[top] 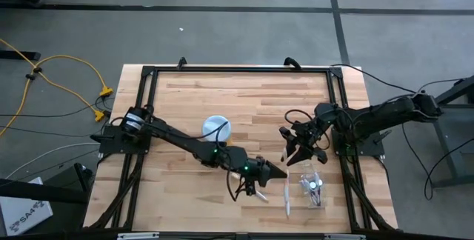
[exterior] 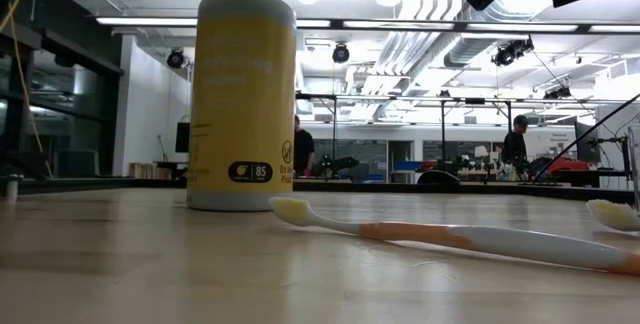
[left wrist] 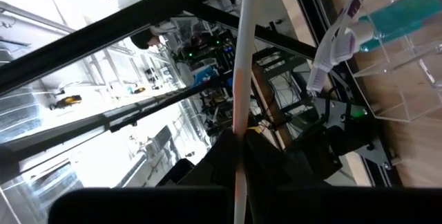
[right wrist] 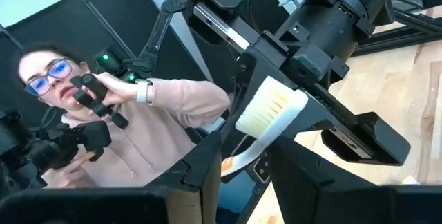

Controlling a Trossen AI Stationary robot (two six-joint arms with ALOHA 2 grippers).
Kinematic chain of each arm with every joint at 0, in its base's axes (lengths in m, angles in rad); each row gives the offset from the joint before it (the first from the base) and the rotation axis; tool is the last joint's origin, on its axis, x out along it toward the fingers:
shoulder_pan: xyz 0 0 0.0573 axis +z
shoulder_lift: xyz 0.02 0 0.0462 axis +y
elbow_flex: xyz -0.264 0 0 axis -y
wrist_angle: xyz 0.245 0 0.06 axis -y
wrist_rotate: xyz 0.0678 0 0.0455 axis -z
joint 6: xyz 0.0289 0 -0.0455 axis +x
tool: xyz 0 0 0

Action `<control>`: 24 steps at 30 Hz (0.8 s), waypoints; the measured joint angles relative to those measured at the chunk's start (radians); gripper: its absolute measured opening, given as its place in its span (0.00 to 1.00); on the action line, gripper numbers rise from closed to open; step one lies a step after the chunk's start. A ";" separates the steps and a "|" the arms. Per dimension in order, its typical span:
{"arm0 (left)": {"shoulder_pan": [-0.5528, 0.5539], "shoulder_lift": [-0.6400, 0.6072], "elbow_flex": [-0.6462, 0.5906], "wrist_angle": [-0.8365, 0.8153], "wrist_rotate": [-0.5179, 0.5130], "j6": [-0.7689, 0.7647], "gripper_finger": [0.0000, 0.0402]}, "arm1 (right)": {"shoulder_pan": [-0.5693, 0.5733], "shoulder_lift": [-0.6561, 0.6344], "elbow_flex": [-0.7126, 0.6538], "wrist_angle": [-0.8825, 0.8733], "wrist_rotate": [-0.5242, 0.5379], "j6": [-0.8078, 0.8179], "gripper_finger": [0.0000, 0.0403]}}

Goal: Pick & Place toothbrushing station
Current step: Put the left orange toothbrush in the top section of the transparent organizer

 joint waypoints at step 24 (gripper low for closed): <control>0.018 0.000 0.000 0.018 0.041 -0.012 0.01 | 0.000 0.000 0.000 0.021 0.053 0.012 0.25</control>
